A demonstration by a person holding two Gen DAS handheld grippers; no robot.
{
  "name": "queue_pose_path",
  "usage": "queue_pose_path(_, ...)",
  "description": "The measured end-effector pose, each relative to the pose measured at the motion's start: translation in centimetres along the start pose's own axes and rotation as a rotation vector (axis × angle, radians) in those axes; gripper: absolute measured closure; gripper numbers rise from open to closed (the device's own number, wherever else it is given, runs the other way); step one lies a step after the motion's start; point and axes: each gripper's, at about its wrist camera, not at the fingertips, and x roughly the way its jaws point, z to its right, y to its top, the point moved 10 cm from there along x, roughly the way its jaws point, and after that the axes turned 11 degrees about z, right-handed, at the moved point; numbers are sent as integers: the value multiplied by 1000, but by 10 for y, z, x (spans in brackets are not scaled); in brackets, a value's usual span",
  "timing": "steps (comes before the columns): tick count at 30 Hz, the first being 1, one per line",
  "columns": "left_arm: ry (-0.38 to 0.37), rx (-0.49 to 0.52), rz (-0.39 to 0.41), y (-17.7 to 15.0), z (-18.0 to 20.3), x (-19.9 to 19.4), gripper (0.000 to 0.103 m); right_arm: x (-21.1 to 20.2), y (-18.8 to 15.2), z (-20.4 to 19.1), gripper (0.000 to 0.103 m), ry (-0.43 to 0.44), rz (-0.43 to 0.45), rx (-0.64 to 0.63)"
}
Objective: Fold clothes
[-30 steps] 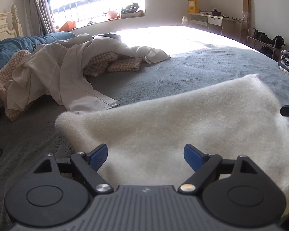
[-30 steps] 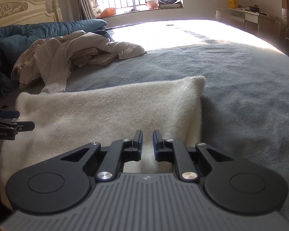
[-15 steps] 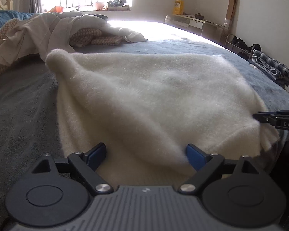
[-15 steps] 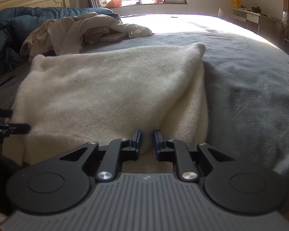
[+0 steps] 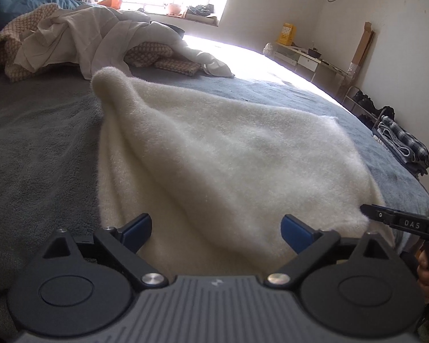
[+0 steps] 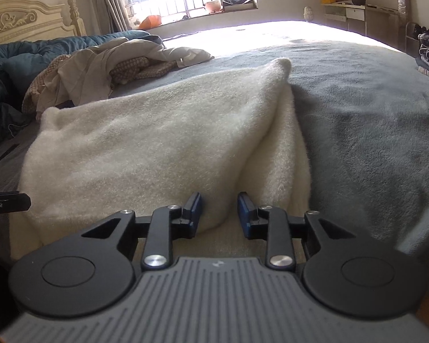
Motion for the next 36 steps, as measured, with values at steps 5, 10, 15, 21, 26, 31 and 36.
queue_pose_path(5,80,-55,-15,3,-4,-1,2,-2,-3,-20,19,90,-19,-8)
queue_pose_path(10,94,-105,-12,4,-7,-10,1,-7,1,-27,15,77,6,-54)
queue_pose_path(15,114,-89,10,6,-13,-25,1,-29,17,-20,12,68,56,-2)
queue_pose_path(21,16,-86,22,-2,-10,-40,0,-65,48,-28,1,48,211,3)
queue_pose_path(26,10,-44,5,-13,-6,-44,0,-76,60,-57,1,75,302,-63)
queue_pose_path(31,-21,-31,23,-15,-6,-52,0,-73,58,-79,1,104,278,-33)
queue_pose_path(36,-34,-40,11,-22,-13,-57,0,-73,62,-89,1,208,244,129)
